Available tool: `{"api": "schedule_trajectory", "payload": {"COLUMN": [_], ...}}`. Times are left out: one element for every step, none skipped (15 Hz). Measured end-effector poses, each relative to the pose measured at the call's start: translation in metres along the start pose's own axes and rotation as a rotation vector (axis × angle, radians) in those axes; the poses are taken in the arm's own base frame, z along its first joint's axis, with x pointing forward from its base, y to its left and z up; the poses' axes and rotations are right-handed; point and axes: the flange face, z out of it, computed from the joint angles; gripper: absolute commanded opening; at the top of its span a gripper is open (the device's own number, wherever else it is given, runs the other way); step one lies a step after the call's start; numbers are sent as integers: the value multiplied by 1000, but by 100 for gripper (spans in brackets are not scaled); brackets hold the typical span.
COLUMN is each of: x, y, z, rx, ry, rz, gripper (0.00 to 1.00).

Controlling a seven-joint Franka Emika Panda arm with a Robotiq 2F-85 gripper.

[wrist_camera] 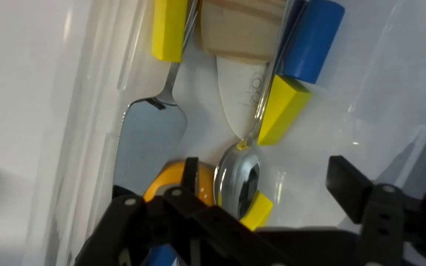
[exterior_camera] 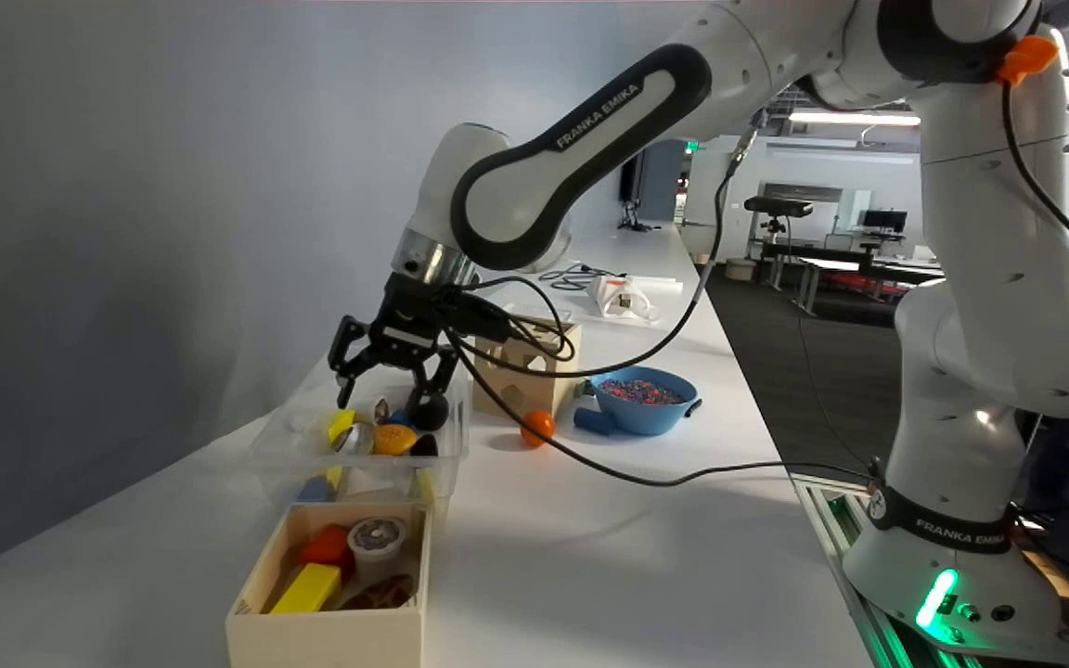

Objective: Pick up the spoon from the bucket and put it in the bowl

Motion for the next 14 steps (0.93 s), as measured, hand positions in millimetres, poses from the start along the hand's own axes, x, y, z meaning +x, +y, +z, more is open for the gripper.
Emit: {"api": "schedule_trajectory", "payload": {"x": [1,2,3,3,4,4,4,5,6,8,8,10,11,12], "y": [-1,-2,-2,-3,-4,-5,-7,-8,-11,-15,-19,-22,-24,-26], "z": [11,21,31,40,48,55,62,67,71,71,71,72,74,76], "rx": [-15,-31,-46,-60,-75,-89,-102,-112,-117,-117,-119,-121,-123,-124], "ry": [-21,-40,-59,-74,-89,-102,-113,-123,-127,-129,-133,-135,-135,-135], "rz": [6,10,14,16,16,15,14,13,12,10,7,5,4,3], "gripper": [51,44,38,30,26,21,20,19,24,29,36,41,52,58]}}
